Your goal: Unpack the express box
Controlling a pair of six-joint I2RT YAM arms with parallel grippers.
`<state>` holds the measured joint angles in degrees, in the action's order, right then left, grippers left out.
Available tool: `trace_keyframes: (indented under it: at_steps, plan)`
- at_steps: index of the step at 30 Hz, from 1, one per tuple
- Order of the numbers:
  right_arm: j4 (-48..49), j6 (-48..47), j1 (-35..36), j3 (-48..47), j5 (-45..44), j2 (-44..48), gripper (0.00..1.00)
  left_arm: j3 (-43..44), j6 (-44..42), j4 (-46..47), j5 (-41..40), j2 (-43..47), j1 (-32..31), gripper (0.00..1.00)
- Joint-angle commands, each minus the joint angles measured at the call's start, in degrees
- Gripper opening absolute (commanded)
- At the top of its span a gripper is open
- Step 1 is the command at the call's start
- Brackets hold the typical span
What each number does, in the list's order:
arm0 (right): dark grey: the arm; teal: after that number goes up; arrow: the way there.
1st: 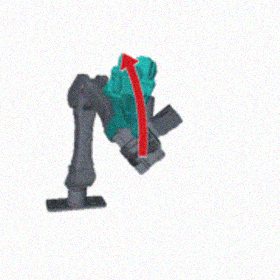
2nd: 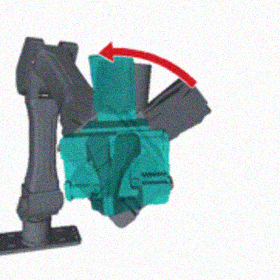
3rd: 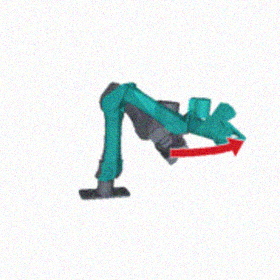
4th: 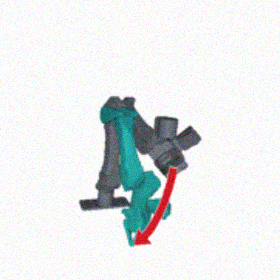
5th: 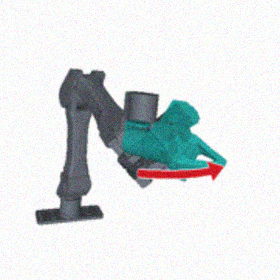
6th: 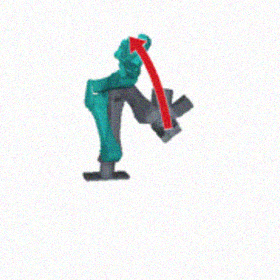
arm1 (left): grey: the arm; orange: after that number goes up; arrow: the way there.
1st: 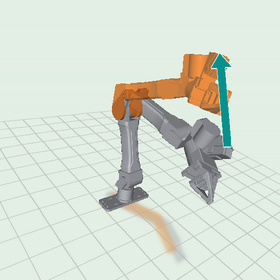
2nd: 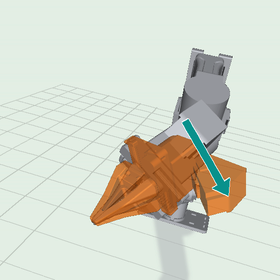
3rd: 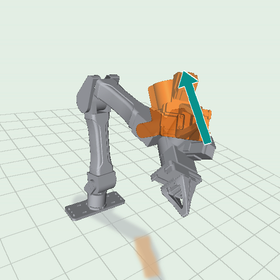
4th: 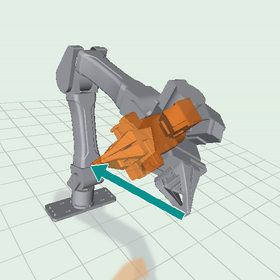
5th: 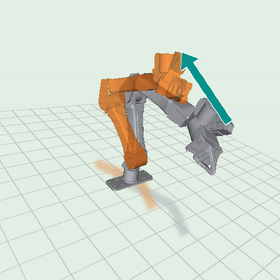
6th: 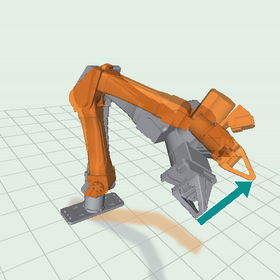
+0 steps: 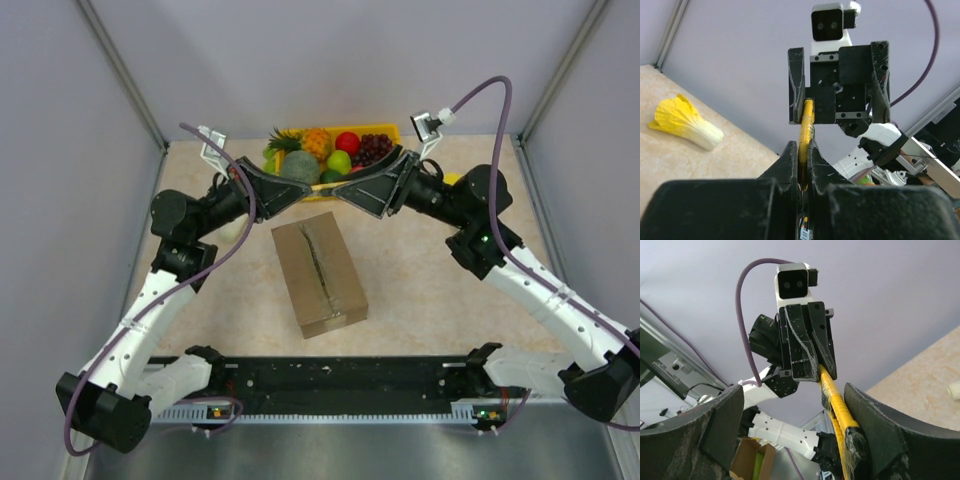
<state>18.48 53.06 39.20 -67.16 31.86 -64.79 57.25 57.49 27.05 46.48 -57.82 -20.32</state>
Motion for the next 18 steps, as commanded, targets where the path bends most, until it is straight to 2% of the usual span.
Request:
trace_keyframes:
  at_steps: [1,4,8,12,18]
  plan:
    - [7.1,4.2,-0.3,-2.5,0.1,-0.9,0.71,-0.7,4.6,12.4,-5.3,1.2,-0.7,0.00]
    - [7.0,4.3,-0.1,-2.9,1.1,-1.7,0.65,-0.8,4.5,12.7,-6.2,1.1,-1.1,0.00]
    - [5.5,4.1,-0.1,-2.9,1.4,-2.0,0.63,-1.0,4.1,12.9,-7.1,1.0,-1.4,0.00]
    - [3.7,2.9,0.3,-3.9,1.2,-2.4,0.51,-1.0,3.8,12.5,-6.3,0.4,-1.9,0.00]
    - [3.1,2.7,0.9,-4.7,1.0,-3.1,0.50,-0.7,1.5,9.5,-5.5,0.8,-2.1,0.00]
